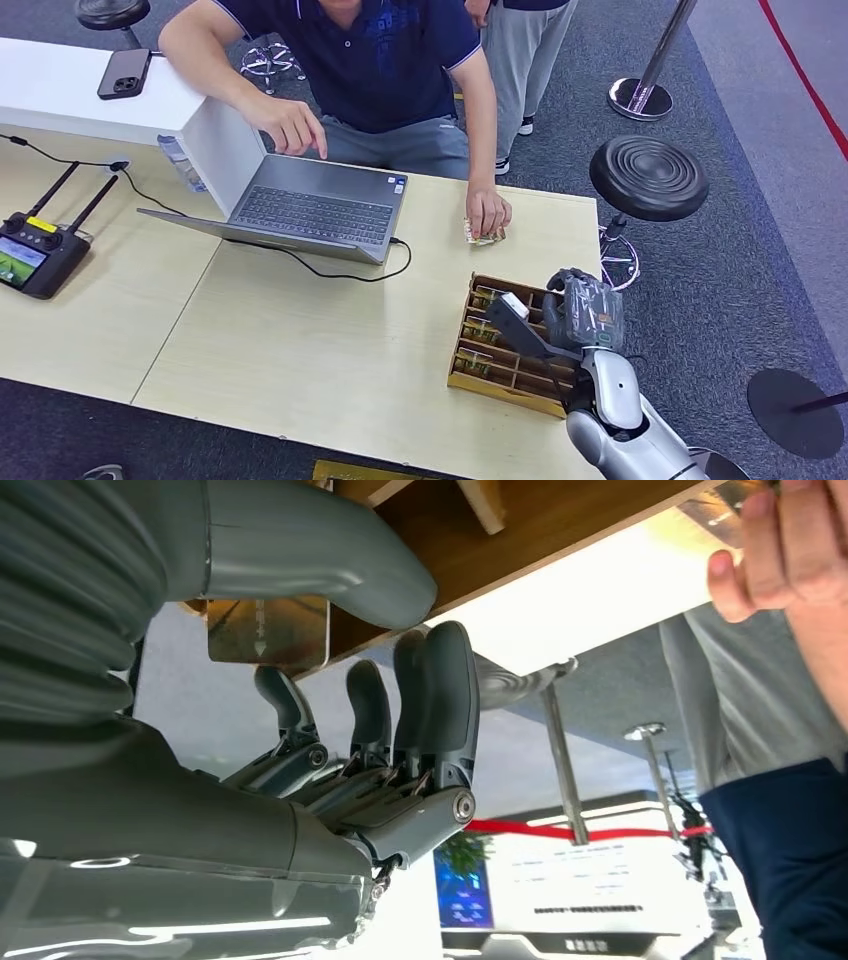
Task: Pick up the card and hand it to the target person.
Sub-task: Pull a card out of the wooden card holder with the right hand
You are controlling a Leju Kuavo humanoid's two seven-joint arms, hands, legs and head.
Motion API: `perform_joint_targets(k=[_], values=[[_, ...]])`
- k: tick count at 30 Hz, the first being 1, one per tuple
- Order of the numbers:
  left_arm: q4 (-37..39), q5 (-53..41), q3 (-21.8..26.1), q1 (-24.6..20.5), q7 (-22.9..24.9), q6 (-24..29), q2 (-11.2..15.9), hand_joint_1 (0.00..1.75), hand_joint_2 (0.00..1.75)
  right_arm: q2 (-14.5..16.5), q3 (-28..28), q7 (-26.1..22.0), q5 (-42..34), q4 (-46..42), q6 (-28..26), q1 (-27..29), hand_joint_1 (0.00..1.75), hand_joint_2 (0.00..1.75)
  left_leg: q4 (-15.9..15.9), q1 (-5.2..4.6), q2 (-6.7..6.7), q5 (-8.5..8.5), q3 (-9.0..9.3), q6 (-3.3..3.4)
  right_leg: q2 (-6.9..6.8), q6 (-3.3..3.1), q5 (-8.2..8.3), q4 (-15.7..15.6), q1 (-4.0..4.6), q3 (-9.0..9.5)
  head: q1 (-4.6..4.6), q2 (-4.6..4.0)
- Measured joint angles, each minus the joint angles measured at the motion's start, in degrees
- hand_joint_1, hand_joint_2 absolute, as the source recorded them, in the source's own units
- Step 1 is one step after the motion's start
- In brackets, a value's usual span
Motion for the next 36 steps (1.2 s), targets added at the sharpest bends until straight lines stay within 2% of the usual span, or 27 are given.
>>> perform_joint_targets(k=[8, 17, 24, 33, 36], values=[[0.01, 0.0, 0.02, 0.16, -0.05, 0.04, 0.0, 0.0, 0.0, -0.16, -0.26, -0.63, -1.75, -0.45, -0.72, 0.32, 1.22, 1.75, 0.0, 0.0, 0.02, 0.0, 0.01, 0.0, 0.03, 0.0, 0.0, 0.0, 0.0, 0.0, 0.0, 0.0], [0.01, 0.0, 0.07, 0.2, -0.52, 0.35, 0.0, 0.0, 0.0, -0.5, -1.45, -1.59, -4.85, -4.04, -2.48, 0.99, 1.22, 1.75, 0.0, 0.0, 0.02, 0.0, -0.01, 0.0, 0.04, 0.0, 0.0, 0.0, 0.0, -0.01, 0.0, 0.0], [0.0, 0.0, 0.07, 0.22, -0.53, 0.51, 0.01, 0.0, 0.0, -0.87, -1.82, -2.17, -6.64, -6.38, -3.27, 1.21, 1.33, 1.75, 0.0, 0.0, 0.02, 0.0, 0.0, 0.0, 0.04, 0.0, 0.0, 0.0, 0.0, -0.01, 0.0, 0.0], [0.01, 0.0, 0.07, 0.34, -0.81, 0.7, 0.15, 0.0, 0.0, -1.79, -3.38, -2.86, -9.35, -11.16, -4.29, 2.43, 1.35, 1.75, 0.0, 0.0, 0.02, 0.0, 0.0, 0.0, 0.04, 0.0, 0.0, 0.0, 0.0, -0.01, -0.01, 0.0], [0.01, 0.0, 0.07, 0.38, -0.8, 0.8, 0.16, 0.0, 0.0, -2.13, -3.79, -2.9, -9.46, -12.22, -4.34, 2.95, 1.29, 1.75, 0.0, 0.0, 0.02, -0.01, 0.0, 0.0, 0.03, 0.0, 0.0, 0.0, 0.0, -0.01, 0.0, 0.0]])
